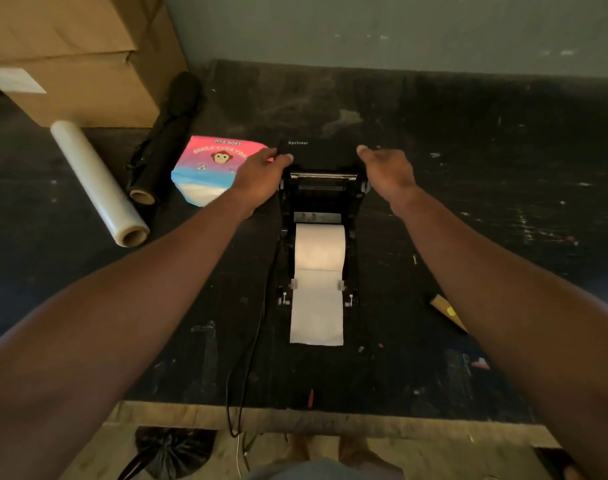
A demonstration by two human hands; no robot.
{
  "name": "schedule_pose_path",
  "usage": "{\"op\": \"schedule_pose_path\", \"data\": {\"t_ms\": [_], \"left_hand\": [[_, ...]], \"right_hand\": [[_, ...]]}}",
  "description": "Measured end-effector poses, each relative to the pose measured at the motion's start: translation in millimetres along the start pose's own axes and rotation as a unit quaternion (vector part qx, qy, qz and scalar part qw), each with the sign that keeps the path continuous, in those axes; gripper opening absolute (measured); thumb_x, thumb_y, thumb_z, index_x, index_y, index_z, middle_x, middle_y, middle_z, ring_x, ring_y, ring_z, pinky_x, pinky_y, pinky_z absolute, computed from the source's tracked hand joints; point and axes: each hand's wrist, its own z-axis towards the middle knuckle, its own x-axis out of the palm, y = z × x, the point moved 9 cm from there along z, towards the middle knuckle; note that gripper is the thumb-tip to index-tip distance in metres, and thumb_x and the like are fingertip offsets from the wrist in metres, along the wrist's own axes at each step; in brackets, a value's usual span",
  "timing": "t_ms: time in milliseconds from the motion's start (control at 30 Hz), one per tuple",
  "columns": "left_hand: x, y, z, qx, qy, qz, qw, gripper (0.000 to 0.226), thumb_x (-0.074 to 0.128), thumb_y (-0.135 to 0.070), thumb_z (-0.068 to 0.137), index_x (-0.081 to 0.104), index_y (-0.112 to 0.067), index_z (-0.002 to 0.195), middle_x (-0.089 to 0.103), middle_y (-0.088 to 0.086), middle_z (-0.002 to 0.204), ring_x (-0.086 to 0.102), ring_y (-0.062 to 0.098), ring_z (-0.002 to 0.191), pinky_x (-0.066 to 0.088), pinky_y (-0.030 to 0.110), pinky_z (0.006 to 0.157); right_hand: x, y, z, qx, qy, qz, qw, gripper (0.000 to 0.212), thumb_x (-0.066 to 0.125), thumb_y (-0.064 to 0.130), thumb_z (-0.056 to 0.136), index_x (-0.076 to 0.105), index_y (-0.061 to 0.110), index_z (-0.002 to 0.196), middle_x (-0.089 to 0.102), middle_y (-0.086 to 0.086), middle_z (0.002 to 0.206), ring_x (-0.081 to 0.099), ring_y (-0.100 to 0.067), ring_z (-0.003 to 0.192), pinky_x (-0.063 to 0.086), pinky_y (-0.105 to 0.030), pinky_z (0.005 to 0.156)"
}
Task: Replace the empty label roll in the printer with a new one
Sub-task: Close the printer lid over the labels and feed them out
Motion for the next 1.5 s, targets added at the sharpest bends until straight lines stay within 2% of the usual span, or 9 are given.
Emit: {"op": "schedule_pose_path", "data": {"t_ms": [100, 167, 233, 300, 467, 667, 833, 1000, 1500], "left_hand": [[-4, 5, -29, 0.024, -0.025, 0.0, 0.999, 0.058, 0.054, -0.057, 0.099, 0.062, -0.023, 0.145, 0.067, 0.003, 0.141, 0.06, 0.024, 0.129, 0.046, 0.036, 0.102], [-5, 17, -55, 0.023, -0.028, -0.034, 0.999, 0.058, 0.056, -0.06, 0.095, 0.066, -0.025, 0.141, 0.071, 0.0, 0.129, 0.066, 0.021, 0.12, 0.053, 0.042, 0.106], [-4, 35, -81, 0.012, -0.029, -0.072, 0.997, 0.054, 0.061, -0.057, 0.095, 0.067, -0.026, 0.139, 0.072, -0.006, 0.12, 0.068, 0.018, 0.118, 0.055, 0.047, 0.107], [-1, 53, -105, 0.001, -0.029, -0.081, 0.996, 0.046, 0.064, -0.052, 0.097, 0.067, -0.03, 0.138, 0.072, -0.017, 0.113, 0.07, 0.011, 0.116, 0.056, 0.047, 0.107], [15, 92, -150, 0.01, -0.03, -0.052, 0.998, 0.044, 0.071, -0.03, 0.098, 0.06, -0.035, 0.141, 0.073, -0.019, 0.118, 0.071, -0.008, 0.107, 0.059, 0.031, 0.099], [29, 120, -168, 0.023, -0.029, -0.033, 0.999, 0.052, 0.074, -0.02, 0.097, 0.059, -0.032, 0.145, 0.069, -0.011, 0.137, 0.066, 0.0, 0.122, 0.052, 0.013, 0.096], [39, 136, -176, 0.024, -0.03, -0.049, 0.998, 0.056, 0.072, -0.014, 0.098, 0.056, -0.028, 0.149, 0.065, -0.006, 0.143, 0.063, 0.006, 0.131, 0.054, 0.019, 0.1], [45, 145, -182, 0.032, -0.037, -0.045, 0.998, 0.056, 0.072, -0.01, 0.098, 0.055, -0.025, 0.149, 0.063, -0.006, 0.146, 0.058, -0.011, 0.127, 0.047, 0.001, 0.091], [48, 156, -180, 0.047, -0.043, -0.043, 0.997, 0.056, 0.071, -0.013, 0.099, 0.053, -0.027, 0.15, 0.063, -0.008, 0.145, 0.056, -0.019, 0.124, 0.048, 0.003, 0.092]], "right_hand": [[-11, -5, -33, -0.026, -0.027, 0.005, 0.999, 0.049, 0.053, 0.051, 0.104, 0.053, 0.027, 0.061, 0.057, 0.009, 0.06, 0.058, 0.009, 0.048, 0.039, -0.024, 0.055], [-14, -13, -62, -0.037, -0.032, 0.019, 0.999, 0.043, 0.054, 0.051, 0.103, 0.06, 0.029, 0.066, 0.063, 0.011, 0.06, 0.058, 0.017, 0.053, 0.044, -0.015, 0.052], [-14, -27, -91, -0.038, -0.031, 0.039, 0.998, 0.028, 0.058, 0.049, 0.102, 0.067, 0.032, 0.082, 0.067, 0.017, 0.07, 0.062, 0.02, 0.065, 0.047, -0.005, 0.056], [-10, -50, -116, -0.017, -0.025, 0.042, 0.999, 0.015, 0.061, 0.046, 0.101, 0.068, 0.034, 0.107, 0.067, 0.021, 0.09, 0.063, 0.015, 0.076, 0.053, -0.008, 0.069], [14, -97, -160, 0.0, -0.001, 0.021, 1.0, 0.046, 0.065, 0.022, 0.101, 0.055, 0.02, 0.146, 0.065, 0.007, 0.127, 0.062, 0.004, 0.103, 0.047, -0.003, 0.07], [33, -126, -183, 0.003, -0.009, 0.037, 0.999, 0.051, 0.069, 0.01, 0.097, 0.056, 0.018, 0.146, 0.066, -0.001, 0.135, 0.064, -0.009, 0.119, 0.049, -0.01, 0.086], [41, -140, -190, -0.003, -0.02, 0.037, 0.999, 0.051, 0.07, 0.007, 0.096, 0.057, 0.018, 0.144, 0.065, 0.001, 0.136, 0.064, -0.006, 0.118, 0.048, 0.001, 0.08], [46, -149, -195, 0.004, -0.024, 0.044, 0.999, 0.051, 0.072, 0.003, 0.094, 0.058, 0.017, 0.141, 0.066, 0.001, 0.13, 0.061, 0.007, 0.101, 0.044, 0.006, 0.078], [48, -157, -194, -0.009, -0.028, 0.063, 0.998, 0.05, 0.072, 0.005, 0.095, 0.058, 0.018, 0.141, 0.063, 0.008, 0.127, 0.063, -0.003, 0.111, 0.045, 0.004, 0.081]]}}
